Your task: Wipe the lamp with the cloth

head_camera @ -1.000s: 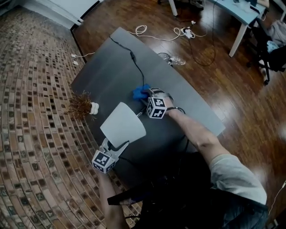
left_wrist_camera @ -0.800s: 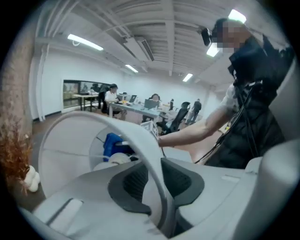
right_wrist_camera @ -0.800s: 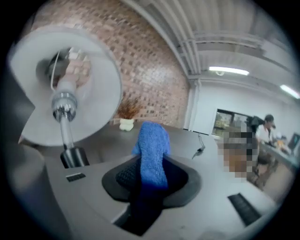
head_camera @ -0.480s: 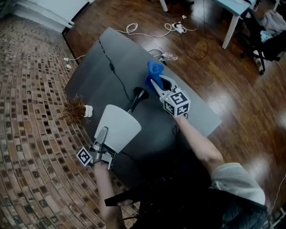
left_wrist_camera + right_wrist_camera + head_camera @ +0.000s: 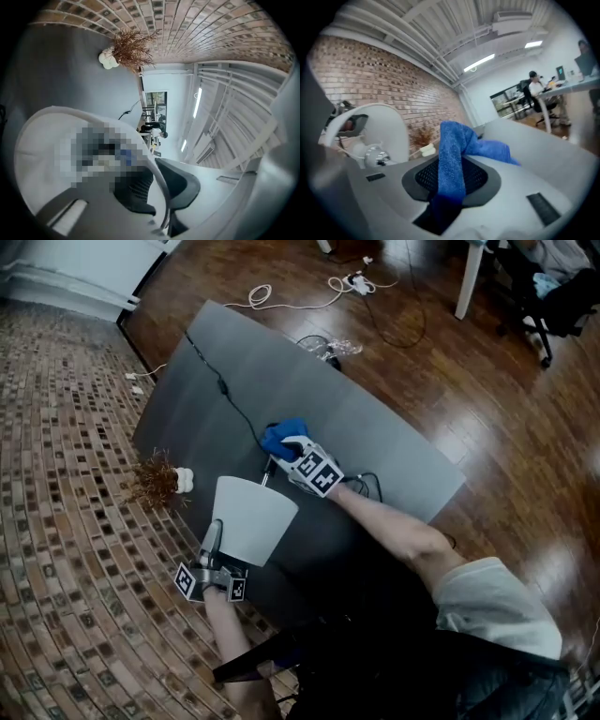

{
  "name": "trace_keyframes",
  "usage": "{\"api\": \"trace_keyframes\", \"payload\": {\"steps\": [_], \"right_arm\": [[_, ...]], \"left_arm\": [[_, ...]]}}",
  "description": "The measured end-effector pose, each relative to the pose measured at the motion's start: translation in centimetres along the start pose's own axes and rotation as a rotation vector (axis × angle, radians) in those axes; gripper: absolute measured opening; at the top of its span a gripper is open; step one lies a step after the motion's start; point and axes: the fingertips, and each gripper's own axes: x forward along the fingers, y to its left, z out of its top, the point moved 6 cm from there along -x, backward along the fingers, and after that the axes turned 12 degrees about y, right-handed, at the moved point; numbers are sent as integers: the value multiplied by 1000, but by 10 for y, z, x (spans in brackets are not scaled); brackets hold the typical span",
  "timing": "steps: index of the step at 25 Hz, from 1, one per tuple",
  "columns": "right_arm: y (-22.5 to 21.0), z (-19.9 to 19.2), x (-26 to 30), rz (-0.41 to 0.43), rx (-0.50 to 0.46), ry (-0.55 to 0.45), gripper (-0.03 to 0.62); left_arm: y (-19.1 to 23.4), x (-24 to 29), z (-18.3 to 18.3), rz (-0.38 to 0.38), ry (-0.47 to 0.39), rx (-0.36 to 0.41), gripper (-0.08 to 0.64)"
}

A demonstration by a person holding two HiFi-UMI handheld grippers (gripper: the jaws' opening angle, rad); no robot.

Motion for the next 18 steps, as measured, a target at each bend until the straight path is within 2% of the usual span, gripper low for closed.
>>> {"api": "trace_keyframes", "payload": {"steps": [3, 4, 5, 7, 9, 10, 12, 14, 15, 16, 18], "right_arm": [[52, 2, -6, 384, -46, -19, 100], [63, 6, -7, 455, -74, -20, 100], [67, 10, -6, 478, -104, -10, 100], [56, 16, 2, 435, -137, 7, 100], [39, 19, 7, 408, -82, 4, 101], [36, 19, 9, 450, -31, 2, 100], [48, 14, 7, 618, 25, 15, 100], [66, 7, 4, 756, -15, 50, 100], [70, 5, 2, 768, -45, 56, 100], [66, 6, 2, 736, -62, 45, 100], [37, 13, 6, 585, -19, -4, 100]], "left_arm": [[-1, -1, 2, -13, 3, -4, 9], [-1, -2, 3, -18, 6, -1, 9], [-2, -1, 3, -22, 10, 4, 9], [-1, -1, 3, -21, 12, 13, 9], [2, -2, 4, -18, 4, 4, 8], [4, -2, 5, -17, 2, 1, 8], [6, -3, 6, -14, -1, -2, 6], [6, -5, 6, -10, -6, -3, 6], [6, -6, 6, -10, -7, -2, 6], [6, -6, 5, -12, -7, -2, 6], [8, -8, 5, -12, -5, -2, 6]]}}
